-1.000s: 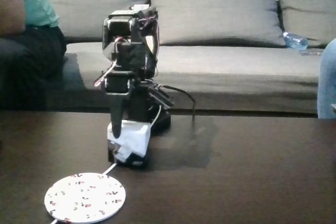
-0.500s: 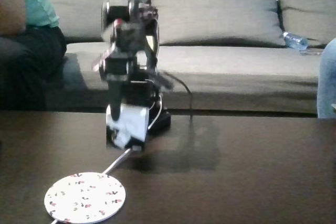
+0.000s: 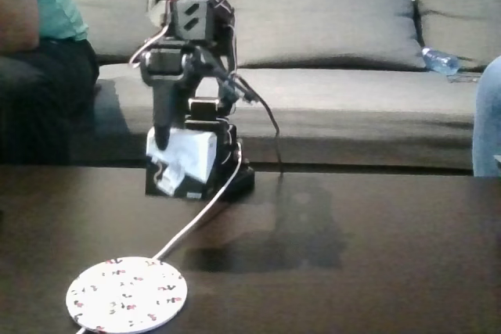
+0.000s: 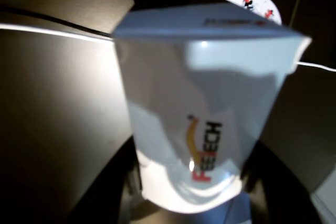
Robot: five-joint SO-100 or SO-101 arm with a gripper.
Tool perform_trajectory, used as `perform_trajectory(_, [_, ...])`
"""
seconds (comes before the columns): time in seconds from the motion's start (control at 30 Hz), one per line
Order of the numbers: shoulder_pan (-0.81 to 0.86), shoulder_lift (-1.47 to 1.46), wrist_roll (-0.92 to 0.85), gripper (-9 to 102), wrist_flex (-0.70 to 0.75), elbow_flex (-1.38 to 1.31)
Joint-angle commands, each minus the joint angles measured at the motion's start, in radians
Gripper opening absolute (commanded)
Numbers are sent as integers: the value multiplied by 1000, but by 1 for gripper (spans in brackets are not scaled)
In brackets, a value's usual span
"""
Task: Grasp a servo box and put it on the zirlivani.
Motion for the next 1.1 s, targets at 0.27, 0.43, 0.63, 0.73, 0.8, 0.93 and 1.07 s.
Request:
perform_trajectory(0.27, [87,-495,12,13,97,-563])
perform_trajectory(0.43, [107,-675,32,13,94,-726])
perform_trajectory(0.63, [123,-793,34,13,103,-825])
perform_trajectory(0.73, [130,-801,34,13,103,-830])
perform_trajectory(0.8, [130,-807,34,13,101,-830])
perform_trajectory(0.93, [132,-811,34,13,84,-819])
perform_trajectory(1.07, [132,-811,29,14,83,-819])
